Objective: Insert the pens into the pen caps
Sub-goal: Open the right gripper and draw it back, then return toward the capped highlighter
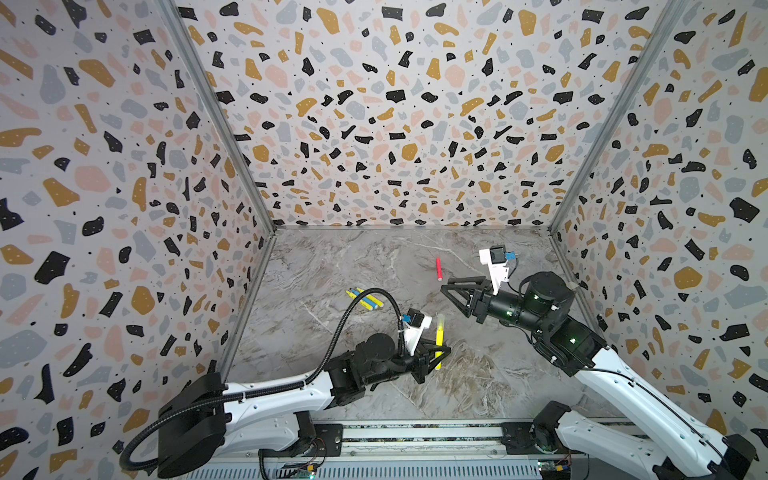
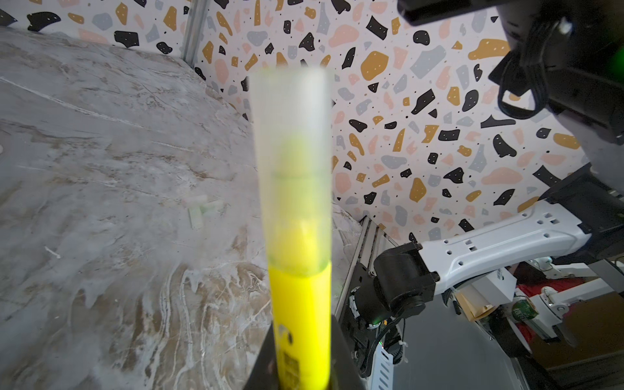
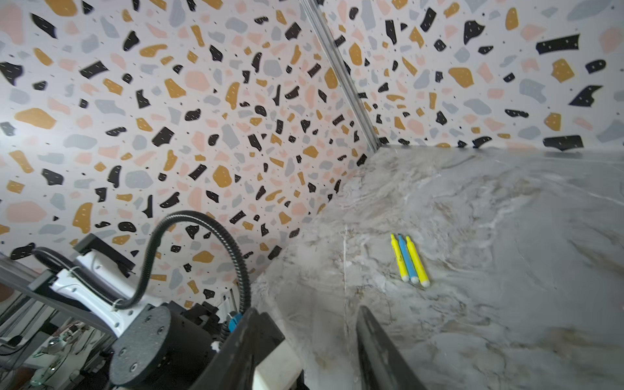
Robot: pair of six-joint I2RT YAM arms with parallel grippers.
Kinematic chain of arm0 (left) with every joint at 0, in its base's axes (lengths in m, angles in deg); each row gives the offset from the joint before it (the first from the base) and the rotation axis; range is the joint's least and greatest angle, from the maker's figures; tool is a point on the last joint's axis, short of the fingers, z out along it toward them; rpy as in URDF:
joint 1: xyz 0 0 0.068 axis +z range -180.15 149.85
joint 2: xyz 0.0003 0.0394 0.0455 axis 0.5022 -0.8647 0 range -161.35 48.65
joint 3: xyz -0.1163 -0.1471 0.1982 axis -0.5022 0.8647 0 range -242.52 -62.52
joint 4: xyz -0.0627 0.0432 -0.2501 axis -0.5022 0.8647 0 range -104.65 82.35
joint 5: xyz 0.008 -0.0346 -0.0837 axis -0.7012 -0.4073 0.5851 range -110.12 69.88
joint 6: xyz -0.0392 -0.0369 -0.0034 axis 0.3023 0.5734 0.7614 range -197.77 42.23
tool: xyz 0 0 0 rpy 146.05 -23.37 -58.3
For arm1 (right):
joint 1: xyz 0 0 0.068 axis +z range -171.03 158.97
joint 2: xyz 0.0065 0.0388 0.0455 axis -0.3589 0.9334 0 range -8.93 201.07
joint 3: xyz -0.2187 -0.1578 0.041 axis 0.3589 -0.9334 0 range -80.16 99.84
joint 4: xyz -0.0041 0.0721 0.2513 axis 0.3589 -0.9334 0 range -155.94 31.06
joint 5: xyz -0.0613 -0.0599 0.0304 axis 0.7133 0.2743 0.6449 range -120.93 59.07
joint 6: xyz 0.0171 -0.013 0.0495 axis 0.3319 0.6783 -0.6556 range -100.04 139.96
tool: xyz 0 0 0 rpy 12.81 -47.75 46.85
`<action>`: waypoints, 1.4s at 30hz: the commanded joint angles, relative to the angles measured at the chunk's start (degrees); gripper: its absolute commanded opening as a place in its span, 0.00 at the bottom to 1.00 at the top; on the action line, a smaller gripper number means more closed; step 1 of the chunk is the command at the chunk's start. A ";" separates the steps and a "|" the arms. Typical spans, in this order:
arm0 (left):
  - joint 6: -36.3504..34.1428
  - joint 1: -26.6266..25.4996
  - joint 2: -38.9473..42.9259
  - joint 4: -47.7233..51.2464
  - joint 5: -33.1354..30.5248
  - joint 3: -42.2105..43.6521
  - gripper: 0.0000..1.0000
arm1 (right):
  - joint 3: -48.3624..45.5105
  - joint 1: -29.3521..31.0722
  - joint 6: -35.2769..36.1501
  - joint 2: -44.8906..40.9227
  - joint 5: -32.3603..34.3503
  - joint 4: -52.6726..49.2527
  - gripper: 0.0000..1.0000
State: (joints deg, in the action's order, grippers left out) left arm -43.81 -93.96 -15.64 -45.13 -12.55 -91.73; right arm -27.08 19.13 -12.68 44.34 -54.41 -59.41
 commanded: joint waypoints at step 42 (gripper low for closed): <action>-1.37 0.00 0.04 -1.12 -2.40 -3.62 0.00 | -3.29 5.62 1.45 3.72 3.17 -5.98 0.14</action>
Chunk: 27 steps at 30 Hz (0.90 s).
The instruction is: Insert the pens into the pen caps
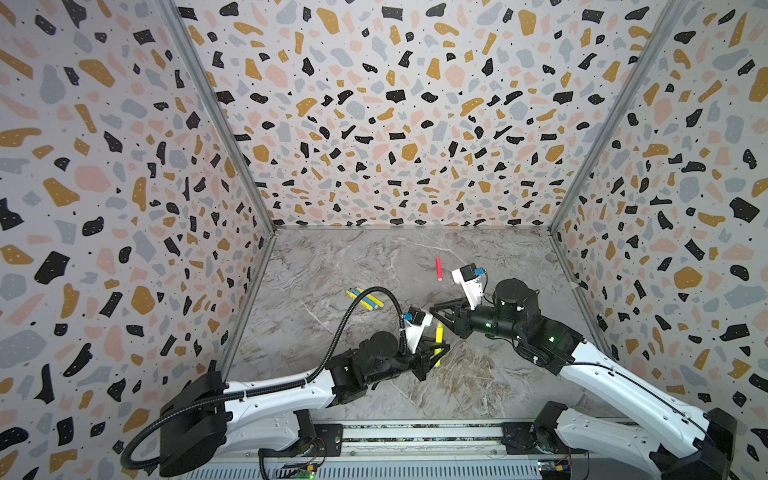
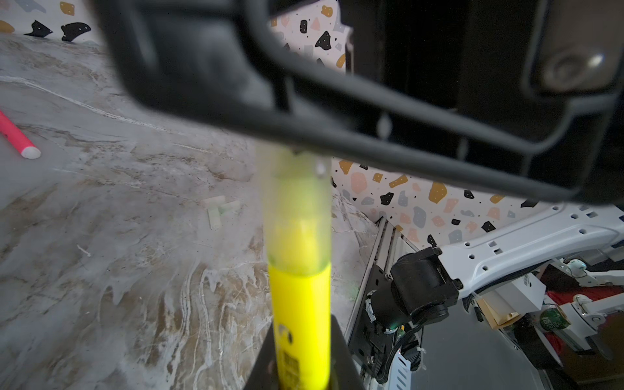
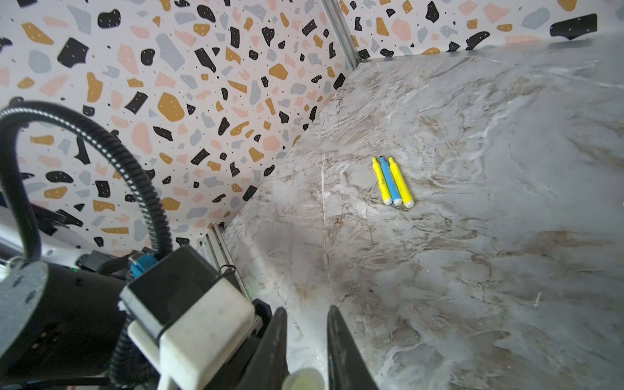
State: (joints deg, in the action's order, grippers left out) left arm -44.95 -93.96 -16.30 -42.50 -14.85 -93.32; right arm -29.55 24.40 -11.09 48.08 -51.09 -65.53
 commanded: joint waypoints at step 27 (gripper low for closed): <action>3.42 9.59 7.82 -10.01 4.26 -3.02 0.00 | -16.45 12.24 -7.99 0.25 5.21 7.17 0.00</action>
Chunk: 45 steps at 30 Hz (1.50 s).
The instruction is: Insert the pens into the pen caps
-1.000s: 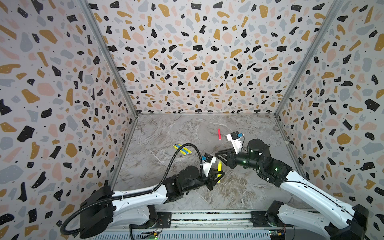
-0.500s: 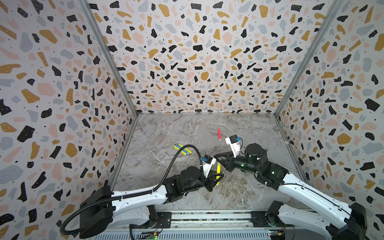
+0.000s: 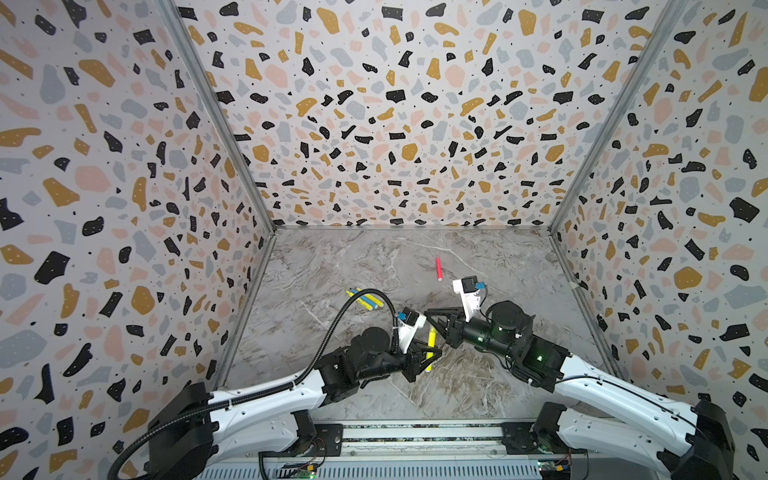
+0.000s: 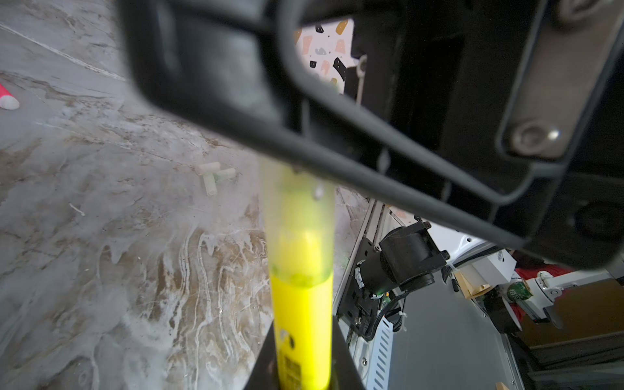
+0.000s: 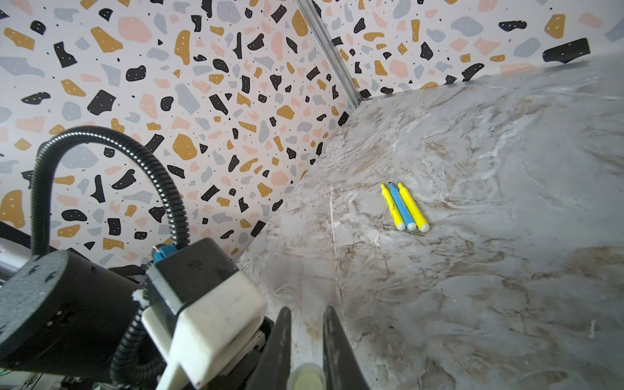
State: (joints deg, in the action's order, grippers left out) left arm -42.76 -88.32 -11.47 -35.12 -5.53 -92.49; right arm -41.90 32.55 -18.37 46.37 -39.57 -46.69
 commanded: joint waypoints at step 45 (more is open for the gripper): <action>-0.55 16.27 8.44 -11.21 -2.88 -4.17 0.00 | -4.60 10.60 -3.87 6.34 -4.51 -9.43 0.00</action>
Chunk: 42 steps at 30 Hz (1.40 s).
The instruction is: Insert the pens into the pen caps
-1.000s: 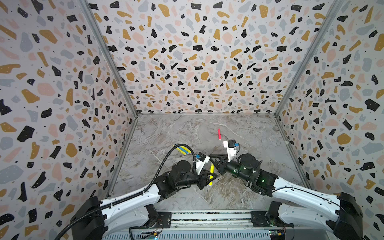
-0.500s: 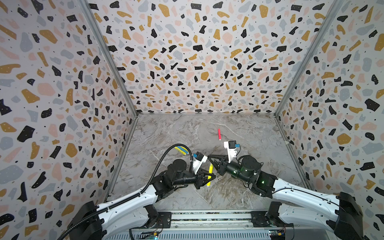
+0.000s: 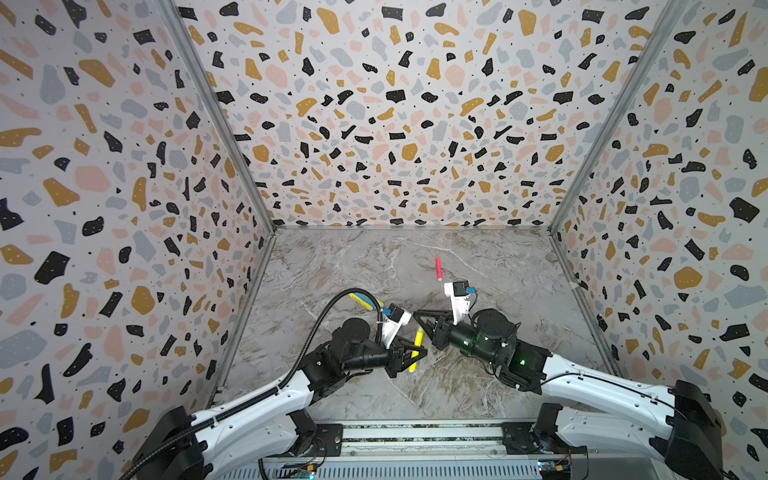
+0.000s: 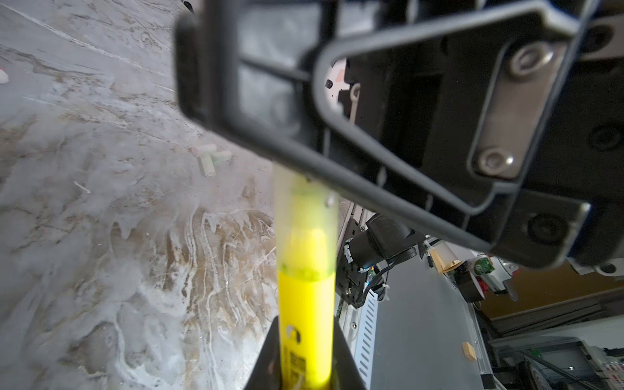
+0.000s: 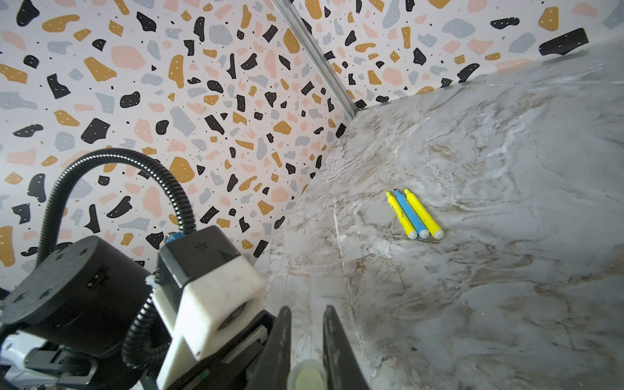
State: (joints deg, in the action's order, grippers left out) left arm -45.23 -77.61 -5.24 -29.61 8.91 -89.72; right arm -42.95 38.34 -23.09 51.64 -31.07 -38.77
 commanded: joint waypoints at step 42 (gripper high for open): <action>-6.34 -3.52 2.27 -11.08 -15.33 -3.88 0.00 | 9.72 -18.28 13.73 -9.58 -42.26 -20.24 0.50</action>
State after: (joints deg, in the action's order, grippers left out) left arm -49.67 -80.43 -3.10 -39.38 -4.64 -90.74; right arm -35.01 20.16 -10.52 41.52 -71.20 -58.40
